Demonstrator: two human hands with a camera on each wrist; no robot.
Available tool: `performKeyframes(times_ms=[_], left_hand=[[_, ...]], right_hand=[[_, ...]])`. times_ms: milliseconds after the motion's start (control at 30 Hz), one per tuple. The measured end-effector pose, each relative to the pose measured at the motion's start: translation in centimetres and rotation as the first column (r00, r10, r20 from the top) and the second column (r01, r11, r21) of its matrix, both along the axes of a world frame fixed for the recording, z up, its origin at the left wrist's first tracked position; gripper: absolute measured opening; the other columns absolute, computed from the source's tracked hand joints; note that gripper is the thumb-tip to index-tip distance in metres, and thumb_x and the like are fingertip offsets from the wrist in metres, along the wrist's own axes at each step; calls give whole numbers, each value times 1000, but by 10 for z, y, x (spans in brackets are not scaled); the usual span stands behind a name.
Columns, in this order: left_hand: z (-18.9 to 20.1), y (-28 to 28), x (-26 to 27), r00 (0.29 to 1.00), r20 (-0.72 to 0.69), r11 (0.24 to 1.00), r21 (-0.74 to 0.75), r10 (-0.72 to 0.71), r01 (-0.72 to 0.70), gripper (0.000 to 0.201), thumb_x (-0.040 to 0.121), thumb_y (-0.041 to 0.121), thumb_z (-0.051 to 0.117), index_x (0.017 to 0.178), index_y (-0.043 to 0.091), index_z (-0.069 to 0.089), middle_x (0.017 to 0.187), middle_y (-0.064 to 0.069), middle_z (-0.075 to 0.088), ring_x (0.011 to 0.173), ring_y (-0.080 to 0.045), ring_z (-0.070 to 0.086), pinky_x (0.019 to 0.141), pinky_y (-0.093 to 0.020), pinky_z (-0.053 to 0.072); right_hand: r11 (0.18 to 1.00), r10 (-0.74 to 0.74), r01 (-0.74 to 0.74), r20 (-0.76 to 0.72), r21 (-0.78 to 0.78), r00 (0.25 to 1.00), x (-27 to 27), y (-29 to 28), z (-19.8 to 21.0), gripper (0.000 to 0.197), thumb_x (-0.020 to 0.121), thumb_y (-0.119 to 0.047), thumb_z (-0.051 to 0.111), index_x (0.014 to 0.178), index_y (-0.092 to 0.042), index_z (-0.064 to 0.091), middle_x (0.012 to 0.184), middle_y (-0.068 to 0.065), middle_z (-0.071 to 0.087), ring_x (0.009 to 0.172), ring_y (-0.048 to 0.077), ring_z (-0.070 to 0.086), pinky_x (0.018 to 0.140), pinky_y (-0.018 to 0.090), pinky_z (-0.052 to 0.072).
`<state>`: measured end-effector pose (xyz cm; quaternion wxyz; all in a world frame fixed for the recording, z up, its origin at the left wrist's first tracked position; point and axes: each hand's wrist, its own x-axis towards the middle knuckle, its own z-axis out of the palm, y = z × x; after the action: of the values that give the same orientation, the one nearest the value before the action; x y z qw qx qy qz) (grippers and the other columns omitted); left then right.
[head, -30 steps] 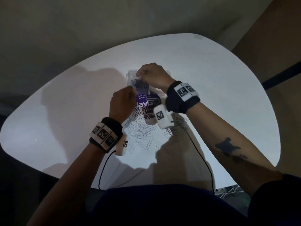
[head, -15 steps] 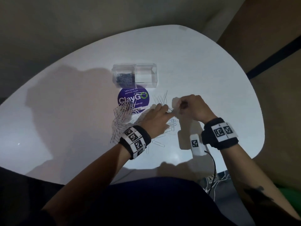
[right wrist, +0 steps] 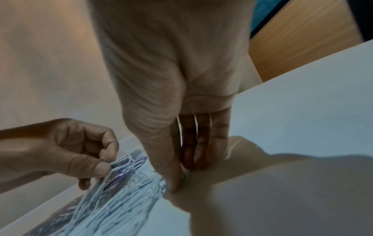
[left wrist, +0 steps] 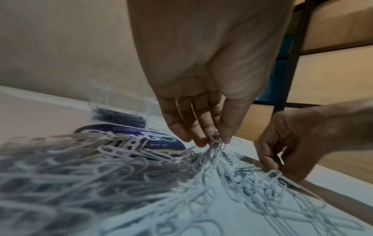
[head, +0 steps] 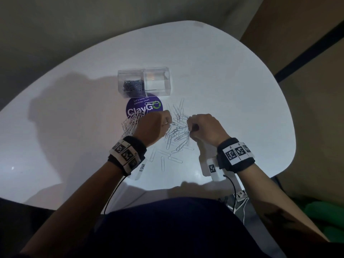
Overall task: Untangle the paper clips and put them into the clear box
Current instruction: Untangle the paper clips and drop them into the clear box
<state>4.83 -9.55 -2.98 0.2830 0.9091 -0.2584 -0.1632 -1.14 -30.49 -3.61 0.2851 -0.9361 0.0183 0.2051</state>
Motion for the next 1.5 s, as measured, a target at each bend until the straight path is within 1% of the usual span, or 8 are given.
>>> performKeyframes(times_ms=[233, 400, 600, 700, 900, 1000, 1167, 1500], left_hand=[[3, 30, -1, 997, -39, 998, 29, 63, -62, 12, 74, 15, 72, 70, 21, 62, 70, 9, 64, 69, -10, 61, 64, -30, 50], [3, 43, 0, 993, -51, 995, -6, 104, -104, 19, 76, 15, 73, 69, 27, 60, 69, 13, 64, 67, -3, 60, 62, -16, 40], [3, 44, 8, 991, -34, 988, 87, 129, -126, 11, 75, 9, 63, 70, 18, 60, 79, 6, 65, 73, -13, 59, 69, -33, 51], [5, 39, 7, 987, -24, 976, 159, 156, -150, 23, 72, 2, 56, 74, 21, 67, 81, 14, 62, 78, -9, 52, 71, -30, 43], [2, 39, 8, 988, 67, 964, 218, 140, -152, 12, 78, 10, 57, 80, 19, 65, 86, 8, 63, 78, -13, 49, 67, -30, 39], [3, 34, 7, 993, 69, 989, 107, 98, -105, 15, 84, 16, 57, 70, 15, 60, 70, 5, 63, 67, -17, 57, 58, -34, 49], [14, 8, -9, 951, -305, 977, -213, -54, -13, 30, 90, 31, 67, 114, 13, 66, 93, 5, 70, 81, 2, 64, 69, -9, 48], [5, 0, -10, 896, -440, 950, -300, -58, -86, 11, 84, 14, 73, 93, 9, 70, 80, 3, 68, 71, 6, 58, 69, -6, 44]], right_hand=[[956, -195, 182, 38, 231, 980, -5, 1, 6, 22, 62, -1, 67, 59, -18, 53, 58, -10, 57, 57, 6, 51, 61, 25, 43], [886, -310, 284, 12, 368, 951, -1, -2, 12, 21, 77, 3, 64, 92, -9, 74, 97, -12, 73, 73, -10, 61, 74, 9, 46], [657, -452, 463, -180, 595, 873, 1, 3, 27, 17, 85, 8, 57, 78, 0, 70, 74, -9, 73, 54, 5, 57, 61, 29, 49], [684, -383, 422, -199, 595, 902, 1, 5, 25, 25, 88, 5, 56, 101, -6, 74, 87, 12, 72, 62, 2, 61, 63, 31, 48], [757, -259, 276, -116, 592, 959, 2, 5, 18, 33, 86, 7, 58, 103, -15, 76, 105, 16, 72, 76, 15, 62, 71, 29, 52], [723, -282, 296, -125, 624, 951, 1, 8, 15, 28, 89, 9, 60, 102, -10, 74, 105, 30, 65, 82, 17, 69, 70, 25, 53], [628, -348, 395, -213, 670, 913, 3, 19, 14, 11, 87, 13, 62, 93, 5, 67, 66, -5, 69, 59, 11, 63, 64, 24, 53], [438, -305, 427, -316, 791, 898, -5, 23, 19, 31, 84, 7, 69, 104, -15, 60, 92, 32, 64, 73, 30, 66, 65, 32, 55]])
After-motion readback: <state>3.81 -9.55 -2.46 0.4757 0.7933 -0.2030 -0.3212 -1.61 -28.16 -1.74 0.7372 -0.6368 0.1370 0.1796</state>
